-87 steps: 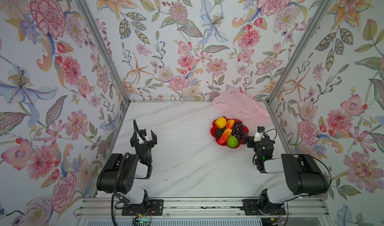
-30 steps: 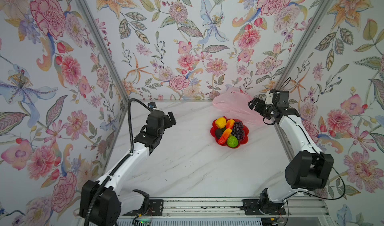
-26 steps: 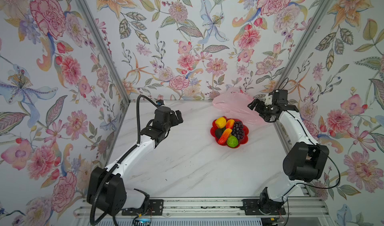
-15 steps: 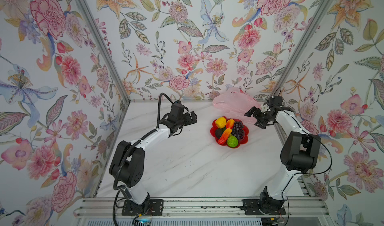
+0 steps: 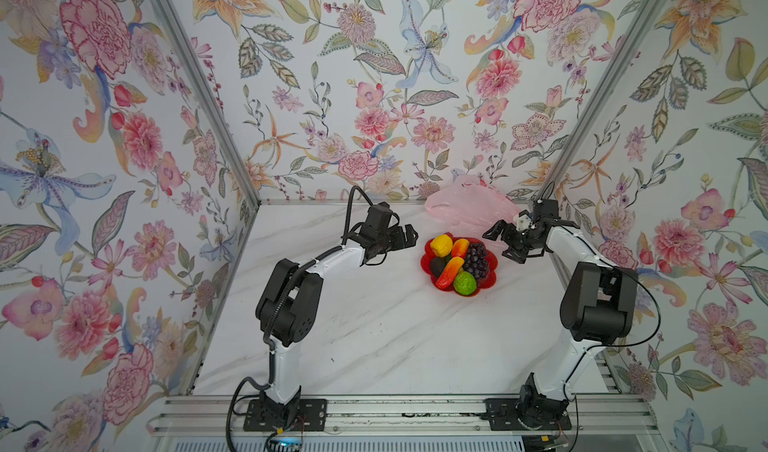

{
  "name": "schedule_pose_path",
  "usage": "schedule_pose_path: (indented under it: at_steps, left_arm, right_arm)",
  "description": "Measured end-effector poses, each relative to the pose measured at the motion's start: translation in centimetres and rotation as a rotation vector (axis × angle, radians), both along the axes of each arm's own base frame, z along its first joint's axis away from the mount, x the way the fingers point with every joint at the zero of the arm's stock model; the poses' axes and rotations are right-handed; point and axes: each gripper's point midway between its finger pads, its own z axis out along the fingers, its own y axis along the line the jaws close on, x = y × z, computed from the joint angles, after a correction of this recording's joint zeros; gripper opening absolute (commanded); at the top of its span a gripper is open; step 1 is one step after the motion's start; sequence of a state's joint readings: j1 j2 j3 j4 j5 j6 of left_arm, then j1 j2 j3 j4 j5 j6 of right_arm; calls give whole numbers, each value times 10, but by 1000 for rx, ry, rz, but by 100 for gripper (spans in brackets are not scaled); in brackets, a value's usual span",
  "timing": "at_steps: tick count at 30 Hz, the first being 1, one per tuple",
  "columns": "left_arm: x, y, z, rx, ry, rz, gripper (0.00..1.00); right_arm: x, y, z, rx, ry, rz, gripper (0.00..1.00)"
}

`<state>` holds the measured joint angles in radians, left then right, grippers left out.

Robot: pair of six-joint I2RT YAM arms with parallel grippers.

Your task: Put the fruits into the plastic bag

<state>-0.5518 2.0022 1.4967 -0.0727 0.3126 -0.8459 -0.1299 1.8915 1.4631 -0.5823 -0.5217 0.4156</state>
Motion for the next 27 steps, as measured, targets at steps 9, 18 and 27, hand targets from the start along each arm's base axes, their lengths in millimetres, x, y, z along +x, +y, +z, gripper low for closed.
schedule_pose_path:
  at_steps: [9,18,27]
  left_arm:
    - [1,-20,-35,-16,78,-35,99]
    - [4,-49,-41,-47,89,-81,99]
    - [1,-61,-50,-72,123,-105,99]
  right_arm:
    - [-2,3,-16,-3,21,14,99]
    - [0,11,-29,-4,36,36,99]
    - [1,23,-32,-8,32,65,99]
